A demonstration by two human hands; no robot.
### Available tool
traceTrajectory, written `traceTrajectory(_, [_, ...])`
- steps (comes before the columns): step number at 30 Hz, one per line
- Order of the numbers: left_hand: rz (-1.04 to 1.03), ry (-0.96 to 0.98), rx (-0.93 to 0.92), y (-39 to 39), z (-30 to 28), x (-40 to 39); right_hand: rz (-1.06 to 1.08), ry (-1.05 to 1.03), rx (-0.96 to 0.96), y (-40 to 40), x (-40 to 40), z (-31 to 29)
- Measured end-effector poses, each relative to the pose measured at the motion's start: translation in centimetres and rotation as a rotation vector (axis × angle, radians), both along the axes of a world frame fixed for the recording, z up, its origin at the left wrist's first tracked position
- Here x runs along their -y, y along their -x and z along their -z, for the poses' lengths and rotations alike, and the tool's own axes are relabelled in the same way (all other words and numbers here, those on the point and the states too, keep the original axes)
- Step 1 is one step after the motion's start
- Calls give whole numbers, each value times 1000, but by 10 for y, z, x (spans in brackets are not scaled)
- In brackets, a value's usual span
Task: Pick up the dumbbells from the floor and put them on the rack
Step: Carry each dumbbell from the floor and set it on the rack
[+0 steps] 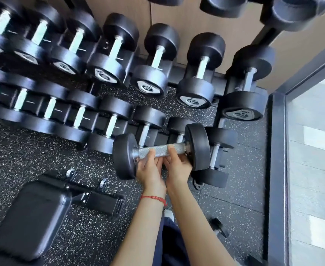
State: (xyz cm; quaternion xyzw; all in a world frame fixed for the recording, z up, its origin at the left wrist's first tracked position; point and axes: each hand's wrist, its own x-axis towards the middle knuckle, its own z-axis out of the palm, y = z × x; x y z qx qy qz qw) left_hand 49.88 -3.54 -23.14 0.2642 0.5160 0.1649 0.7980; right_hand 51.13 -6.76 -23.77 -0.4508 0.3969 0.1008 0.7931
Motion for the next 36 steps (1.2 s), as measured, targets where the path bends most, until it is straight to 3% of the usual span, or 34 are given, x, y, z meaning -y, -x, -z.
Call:
traceTrajectory(19, [420,42,-12,-118,-2,79,468,-8,-29,-103,80,-7])
traceTrajectory(29, [475,6,-7,-153,-4,150,498,1,4,-137,150,-4])
traceTrajectory(36, [335,-17,-5,-179,-18,220,367,-32,16,-166,220,-8])
